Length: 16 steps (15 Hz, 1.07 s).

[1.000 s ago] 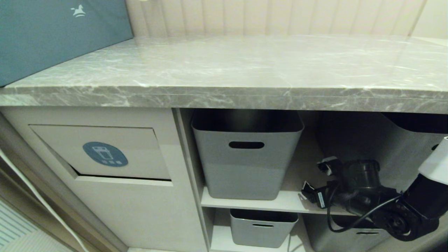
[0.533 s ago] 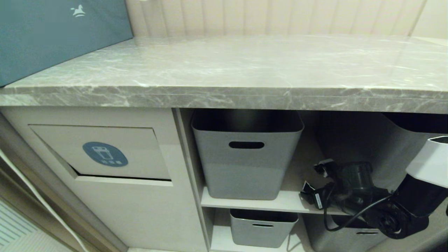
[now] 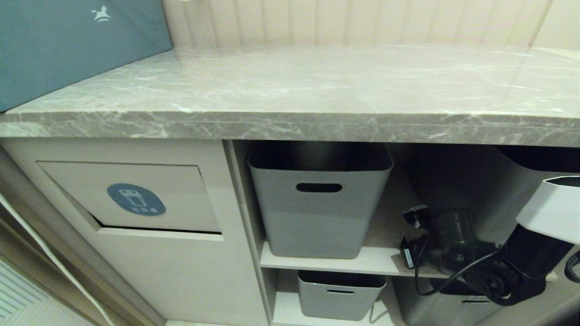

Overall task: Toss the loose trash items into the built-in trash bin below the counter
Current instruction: Pick up the garbage, then hand it to the other hand

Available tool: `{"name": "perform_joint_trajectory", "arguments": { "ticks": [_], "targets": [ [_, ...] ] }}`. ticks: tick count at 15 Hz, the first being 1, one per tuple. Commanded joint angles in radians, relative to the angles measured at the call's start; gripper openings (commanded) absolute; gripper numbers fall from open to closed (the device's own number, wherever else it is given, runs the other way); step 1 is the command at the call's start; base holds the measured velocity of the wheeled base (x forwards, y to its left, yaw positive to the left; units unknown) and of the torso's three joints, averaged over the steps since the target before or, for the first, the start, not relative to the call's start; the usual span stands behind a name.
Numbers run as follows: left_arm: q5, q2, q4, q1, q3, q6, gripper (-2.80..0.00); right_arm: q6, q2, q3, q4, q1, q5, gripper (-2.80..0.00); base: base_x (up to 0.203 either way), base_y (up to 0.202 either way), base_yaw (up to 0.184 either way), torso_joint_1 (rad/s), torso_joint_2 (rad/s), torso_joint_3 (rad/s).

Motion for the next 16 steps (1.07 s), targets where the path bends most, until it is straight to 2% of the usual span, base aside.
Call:
{"name": "perform_joint_trajectory", "arguments": {
  "ticks": [1, 6, 12, 14, 16],
  "targets": [
    [0.000, 0.002, 0.000, 0.000, 0.003, 0.000, -2.80, 0.001, 0.000, 0.003, -0.007, 0.006, -0.002, -2.80, 0.000, 0.000, 0.000, 0.000, 0.00, 0.000],
    [0.000, 0.002, 0.000, 0.000, 0.003, 0.000, -2.80, 0.030, -0.114, 0.086, -0.009, 0.027, -0.001, -2.80, 0.000, 0.000, 0.000, 0.000, 0.00, 0.000],
    [0.000, 0.000, 0.000, 0.000, 0.002, 0.000, -2.80, 0.048, -0.441, 0.401, -0.046, 0.056, 0.009, -2.80, 0.000, 0.000, 0.000, 0.000, 0.00, 0.000],
    [0.000, 0.000, 0.000, 0.000, 0.002, 0.000, -2.80, 0.061, -0.572, 0.496, -0.080, 0.099, 0.046, -2.80, 0.000, 0.000, 0.000, 0.000, 0.00, 0.000],
    [0.000, 0.002, 0.000, 0.000, 0.002, 0.000, -2.80, 0.085, -0.694, 0.562, -0.119, 0.139, 0.124, -2.80, 0.000, 0.000, 0.000, 0.000, 0.00, 0.000]
  ]
}}
